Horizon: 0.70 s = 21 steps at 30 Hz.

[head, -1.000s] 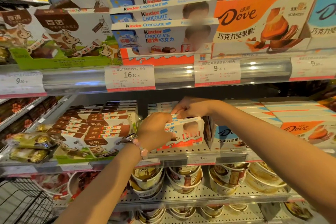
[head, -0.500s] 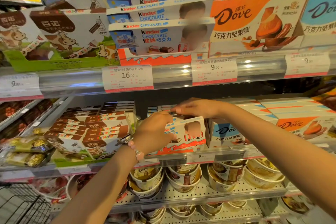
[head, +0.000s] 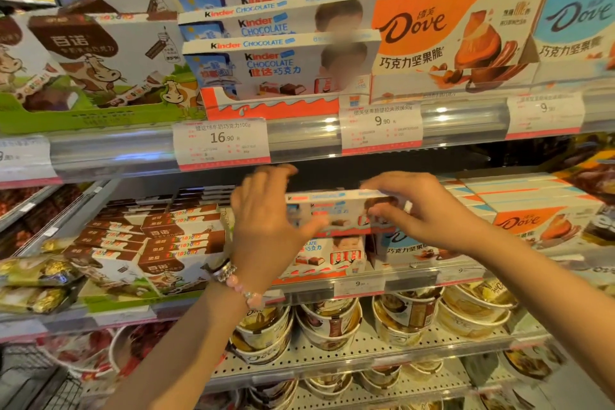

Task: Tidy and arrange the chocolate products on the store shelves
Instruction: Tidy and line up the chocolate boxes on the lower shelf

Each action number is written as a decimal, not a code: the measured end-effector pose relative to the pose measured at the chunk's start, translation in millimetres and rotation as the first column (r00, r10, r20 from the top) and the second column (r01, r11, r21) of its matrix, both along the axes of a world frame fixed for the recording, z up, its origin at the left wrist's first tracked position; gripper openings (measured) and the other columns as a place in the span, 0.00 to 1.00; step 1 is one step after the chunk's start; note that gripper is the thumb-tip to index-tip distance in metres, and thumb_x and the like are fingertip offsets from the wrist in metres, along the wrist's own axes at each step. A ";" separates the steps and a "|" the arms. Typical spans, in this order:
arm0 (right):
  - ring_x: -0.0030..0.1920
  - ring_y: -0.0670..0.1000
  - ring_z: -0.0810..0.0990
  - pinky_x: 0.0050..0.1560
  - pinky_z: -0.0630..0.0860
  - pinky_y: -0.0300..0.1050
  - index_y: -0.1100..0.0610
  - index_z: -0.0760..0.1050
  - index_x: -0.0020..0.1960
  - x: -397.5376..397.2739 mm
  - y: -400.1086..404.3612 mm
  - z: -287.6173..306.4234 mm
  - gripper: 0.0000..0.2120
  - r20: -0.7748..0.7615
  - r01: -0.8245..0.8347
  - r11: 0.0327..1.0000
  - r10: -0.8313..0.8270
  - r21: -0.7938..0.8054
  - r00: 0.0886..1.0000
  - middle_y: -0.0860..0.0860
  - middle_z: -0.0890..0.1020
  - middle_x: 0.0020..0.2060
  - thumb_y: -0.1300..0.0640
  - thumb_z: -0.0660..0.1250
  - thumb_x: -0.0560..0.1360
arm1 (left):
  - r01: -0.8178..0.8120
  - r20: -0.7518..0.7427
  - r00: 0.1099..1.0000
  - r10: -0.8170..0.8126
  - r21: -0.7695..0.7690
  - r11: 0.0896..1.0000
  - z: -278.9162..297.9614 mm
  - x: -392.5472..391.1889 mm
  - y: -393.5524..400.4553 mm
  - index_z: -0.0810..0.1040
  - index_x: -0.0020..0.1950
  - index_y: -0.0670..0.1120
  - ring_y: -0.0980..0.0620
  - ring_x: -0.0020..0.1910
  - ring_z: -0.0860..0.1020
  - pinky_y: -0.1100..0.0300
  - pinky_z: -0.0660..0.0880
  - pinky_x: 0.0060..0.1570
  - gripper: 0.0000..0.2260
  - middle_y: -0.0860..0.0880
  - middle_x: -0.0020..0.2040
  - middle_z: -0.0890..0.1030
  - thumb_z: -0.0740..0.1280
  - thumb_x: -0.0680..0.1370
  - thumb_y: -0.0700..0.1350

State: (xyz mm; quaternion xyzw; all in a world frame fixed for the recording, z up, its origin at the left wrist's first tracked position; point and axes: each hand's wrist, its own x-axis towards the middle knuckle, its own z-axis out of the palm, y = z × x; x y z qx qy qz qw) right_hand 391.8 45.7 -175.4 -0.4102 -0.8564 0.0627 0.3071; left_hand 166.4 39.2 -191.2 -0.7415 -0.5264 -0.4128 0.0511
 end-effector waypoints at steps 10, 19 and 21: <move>0.50 0.48 0.79 0.48 0.77 0.46 0.56 0.77 0.56 11.4 6.7 -15.0 0.11 -0.103 0.123 0.951 -0.098 0.285 0.990 0.47 0.80 0.49 0.60 0.66 0.74 | -0.212 -0.236 0.962 0.134 -0.343 0.915 -45.7 8.8 25.1 0.60 0.72 0.48 0.50 0.73 0.60 0.53 0.57 0.71 0.32 0.49 0.73 0.63 0.65 0.74 0.61; 0.54 0.51 0.79 0.52 0.72 0.39 0.58 0.76 0.60 -7.4 17.0 -20.1 0.14 -0.052 0.113 0.967 -0.104 0.227 0.993 0.52 0.81 0.53 0.63 0.68 0.75 | -0.195 -0.400 0.909 0.115 -0.166 0.967 -58.4 1.4 20.5 0.75 0.63 0.46 0.46 0.61 0.75 0.47 0.68 0.63 0.25 0.47 0.60 0.78 0.74 0.69 0.53; 0.56 0.50 0.78 0.53 0.74 0.40 0.58 0.76 0.61 -14.9 20.3 -18.6 0.14 -0.039 0.084 0.976 -0.078 0.201 0.996 0.52 0.81 0.55 0.61 0.67 0.76 | -0.146 -0.374 0.920 0.113 -0.061 0.987 -63.3 -3.3 18.5 0.82 0.49 0.45 0.46 0.45 0.81 0.51 0.78 0.44 0.22 0.47 0.45 0.83 0.81 0.58 0.48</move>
